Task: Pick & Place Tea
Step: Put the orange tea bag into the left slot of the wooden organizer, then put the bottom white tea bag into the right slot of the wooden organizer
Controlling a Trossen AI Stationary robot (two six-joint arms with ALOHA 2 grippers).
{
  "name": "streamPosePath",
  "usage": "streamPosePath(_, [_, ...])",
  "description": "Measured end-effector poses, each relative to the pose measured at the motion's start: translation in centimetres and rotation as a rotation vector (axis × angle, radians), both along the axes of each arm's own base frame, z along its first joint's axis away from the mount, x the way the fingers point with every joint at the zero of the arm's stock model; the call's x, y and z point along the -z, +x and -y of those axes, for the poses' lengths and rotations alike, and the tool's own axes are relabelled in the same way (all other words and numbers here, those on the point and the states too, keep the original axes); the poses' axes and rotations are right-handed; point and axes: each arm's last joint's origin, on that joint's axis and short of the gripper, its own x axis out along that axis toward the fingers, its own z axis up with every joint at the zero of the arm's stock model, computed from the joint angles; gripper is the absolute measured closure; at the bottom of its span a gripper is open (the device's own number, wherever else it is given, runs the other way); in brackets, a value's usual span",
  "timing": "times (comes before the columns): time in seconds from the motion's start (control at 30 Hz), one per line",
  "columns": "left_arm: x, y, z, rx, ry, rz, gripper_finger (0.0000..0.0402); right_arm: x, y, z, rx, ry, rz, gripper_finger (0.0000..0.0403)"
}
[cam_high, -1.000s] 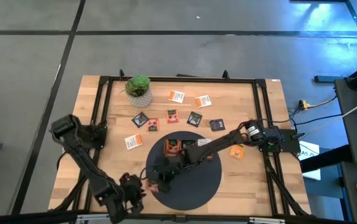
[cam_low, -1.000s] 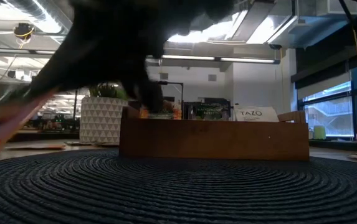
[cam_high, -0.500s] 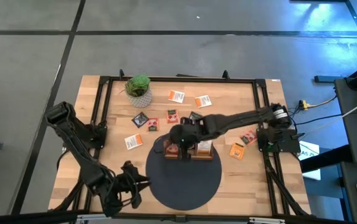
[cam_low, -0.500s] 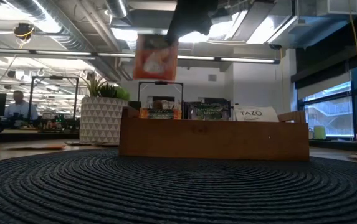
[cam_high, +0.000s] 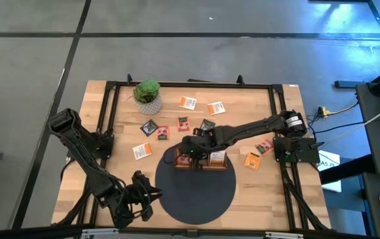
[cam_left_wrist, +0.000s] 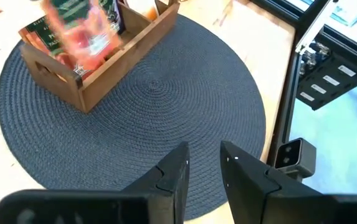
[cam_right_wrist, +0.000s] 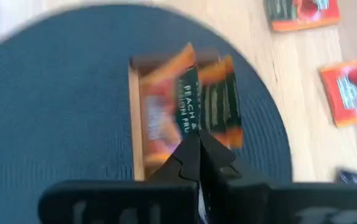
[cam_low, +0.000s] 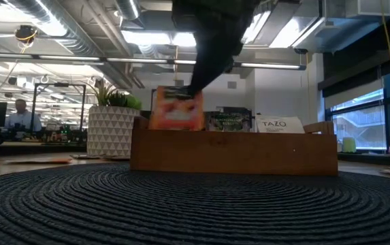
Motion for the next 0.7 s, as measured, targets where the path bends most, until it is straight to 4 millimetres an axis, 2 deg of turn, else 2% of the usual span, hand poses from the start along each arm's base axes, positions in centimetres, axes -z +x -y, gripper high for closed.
streamPosePath(0.27, [0.1, -0.1, -0.1, -0.003, 0.019, -0.010, 0.0315, 2.2, -0.3, 0.1, 0.061, 0.036, 0.020, 0.0400])
streamPosePath(0.4, [0.1, -0.1, -0.2, -0.006, 0.025, -0.014, 0.0315, 3.6, -0.7, 0.1, 0.063, 0.034, 0.006, 0.0383])
streamPosePath(0.7, [0.2, -0.1, -0.5, -0.021, 0.057, -0.011, 0.0315, 4.2, -0.8, 0.2, 0.057, 0.030, 0.016, 0.0348])
